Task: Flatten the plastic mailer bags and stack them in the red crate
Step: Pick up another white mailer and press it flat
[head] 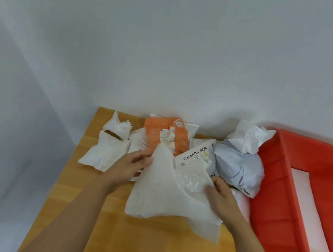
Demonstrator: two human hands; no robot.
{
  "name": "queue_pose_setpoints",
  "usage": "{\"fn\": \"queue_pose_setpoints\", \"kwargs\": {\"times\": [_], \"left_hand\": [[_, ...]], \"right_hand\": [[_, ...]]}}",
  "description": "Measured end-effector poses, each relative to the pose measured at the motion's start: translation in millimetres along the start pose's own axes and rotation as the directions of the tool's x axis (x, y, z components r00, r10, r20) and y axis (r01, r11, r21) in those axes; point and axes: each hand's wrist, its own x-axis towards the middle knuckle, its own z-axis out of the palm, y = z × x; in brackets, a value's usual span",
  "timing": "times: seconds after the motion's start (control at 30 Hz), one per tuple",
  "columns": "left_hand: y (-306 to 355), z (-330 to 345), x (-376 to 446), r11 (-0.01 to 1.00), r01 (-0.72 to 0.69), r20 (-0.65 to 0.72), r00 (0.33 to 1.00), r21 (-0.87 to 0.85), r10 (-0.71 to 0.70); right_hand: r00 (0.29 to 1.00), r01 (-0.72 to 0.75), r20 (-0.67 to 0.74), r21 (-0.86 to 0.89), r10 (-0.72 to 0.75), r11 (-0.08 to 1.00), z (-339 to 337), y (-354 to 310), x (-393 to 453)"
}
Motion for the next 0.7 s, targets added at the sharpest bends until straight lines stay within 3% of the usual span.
{"fn": "queue_pose_setpoints", "kwargs": {"times": [0.17, 0.27, 0.43, 0.7], "left_hand": [[-51, 12, -11, 0.987, 0.16, -0.016, 0.987, 0.007, -0.16], [-74, 21, -15, 0.97, 0.219, 0.003, 0.975, 0.107, -0.22], [-100, 26, -14, 0.943, 0.289, -0.129, 0.954, 0.167, -0.27], [-101, 38, -13, 0.965, 0.164, -0.166, 0.977, 0.206, -0.131]], "right_hand": [[0.988, 0.048, 0.153, -0.126, -0.028, 0.991, 46, 30, -2], [0.968, 0.09, 0.25, -0.219, -0.034, 0.972, 79, 52, 3], [0.956, 0.052, 0.293, -0.144, -0.007, 0.988, 105, 76, 10], [0.969, 0.056, 0.241, -0.003, -0.054, 0.998, 84, 76, 14]]}}
